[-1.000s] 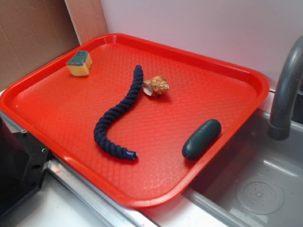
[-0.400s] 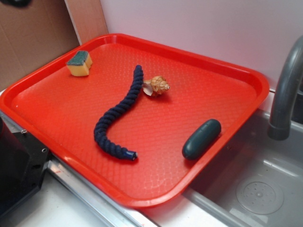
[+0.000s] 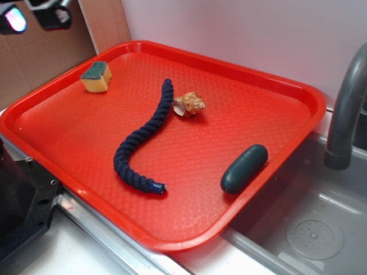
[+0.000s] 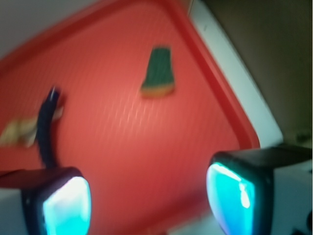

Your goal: Grab the green sponge.

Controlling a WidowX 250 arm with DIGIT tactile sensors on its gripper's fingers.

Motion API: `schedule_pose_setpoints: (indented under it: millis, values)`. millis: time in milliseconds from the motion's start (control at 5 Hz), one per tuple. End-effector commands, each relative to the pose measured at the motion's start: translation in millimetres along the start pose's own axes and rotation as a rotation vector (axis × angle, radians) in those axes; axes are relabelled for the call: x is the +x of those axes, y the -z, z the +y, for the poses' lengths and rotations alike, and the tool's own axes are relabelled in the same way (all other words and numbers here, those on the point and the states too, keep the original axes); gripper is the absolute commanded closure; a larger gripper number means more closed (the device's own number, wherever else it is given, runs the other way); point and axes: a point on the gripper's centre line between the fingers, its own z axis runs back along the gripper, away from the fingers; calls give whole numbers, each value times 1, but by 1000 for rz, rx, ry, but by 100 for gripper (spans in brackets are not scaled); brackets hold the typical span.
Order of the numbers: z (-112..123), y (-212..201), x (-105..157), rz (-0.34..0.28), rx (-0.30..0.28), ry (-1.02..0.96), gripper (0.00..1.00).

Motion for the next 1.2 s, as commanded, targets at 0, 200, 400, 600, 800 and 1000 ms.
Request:
schedule_pose_setpoints:
  millis: [0,200,400,600,800,1000]
  values:
    - [15,36,40,-125,45,-26,0]
    - [15,69,58,-119,38,-7,0]
    - [16,104,71,-78,10,-4,0]
    - [4,127,65,-13,11,11,0]
    - [19,133,34,-20,4,20,46]
    - [16,124,25,-6,43,40,100]
